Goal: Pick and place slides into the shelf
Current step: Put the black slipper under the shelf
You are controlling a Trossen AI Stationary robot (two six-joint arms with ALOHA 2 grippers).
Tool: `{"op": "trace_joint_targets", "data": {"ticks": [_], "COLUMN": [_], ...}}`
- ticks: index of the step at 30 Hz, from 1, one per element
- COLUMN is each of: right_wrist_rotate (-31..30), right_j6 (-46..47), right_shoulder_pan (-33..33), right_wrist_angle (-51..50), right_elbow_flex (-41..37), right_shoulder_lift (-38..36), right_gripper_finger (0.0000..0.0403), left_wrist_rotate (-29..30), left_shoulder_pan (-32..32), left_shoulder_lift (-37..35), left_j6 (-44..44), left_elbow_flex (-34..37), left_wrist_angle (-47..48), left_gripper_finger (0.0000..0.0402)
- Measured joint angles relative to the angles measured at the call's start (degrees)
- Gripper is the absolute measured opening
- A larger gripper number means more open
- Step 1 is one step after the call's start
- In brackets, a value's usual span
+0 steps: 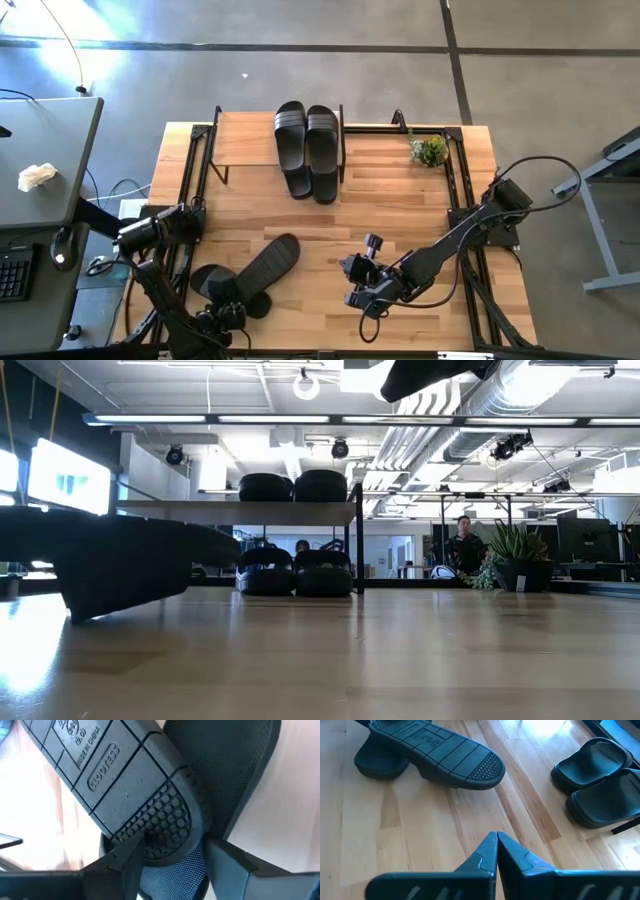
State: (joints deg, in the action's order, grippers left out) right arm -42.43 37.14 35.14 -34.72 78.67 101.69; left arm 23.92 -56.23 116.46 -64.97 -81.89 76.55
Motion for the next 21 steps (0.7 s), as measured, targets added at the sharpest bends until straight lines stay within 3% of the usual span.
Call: {"op": "trace_joint_targets", "data": {"ticks": [8,17,21], "right_wrist_rotate": [-2.1,-2.1,-2.1], "right_j6": [0.1,0.0,0.0], "right_shoulder_pan": [0.0,0.0,0.0], "right_wrist_angle": [0.0,0.0,0.0], "right_elbow_flex": [0.0,0.0,0.0], "right_shoulder_lift": [0.0,0.0,0.0], "right_gripper_finger": [0.0,0.0,0.0], "left_wrist_rotate": [1.2,1.3,4.4], "left_shoulder_pan": [0.0,0.0,0.0], "left_shoulder_lift": [0.0,0.0,0.0], "left_j6": [-5.6,-7.6,-9.1], "left_elbow_flex": [0.0,-0.9,-3.4], "left_wrist_angle": [1.9,2.4,4.7], "left_gripper_finger": [0.0115,0.001,0.0009]}}
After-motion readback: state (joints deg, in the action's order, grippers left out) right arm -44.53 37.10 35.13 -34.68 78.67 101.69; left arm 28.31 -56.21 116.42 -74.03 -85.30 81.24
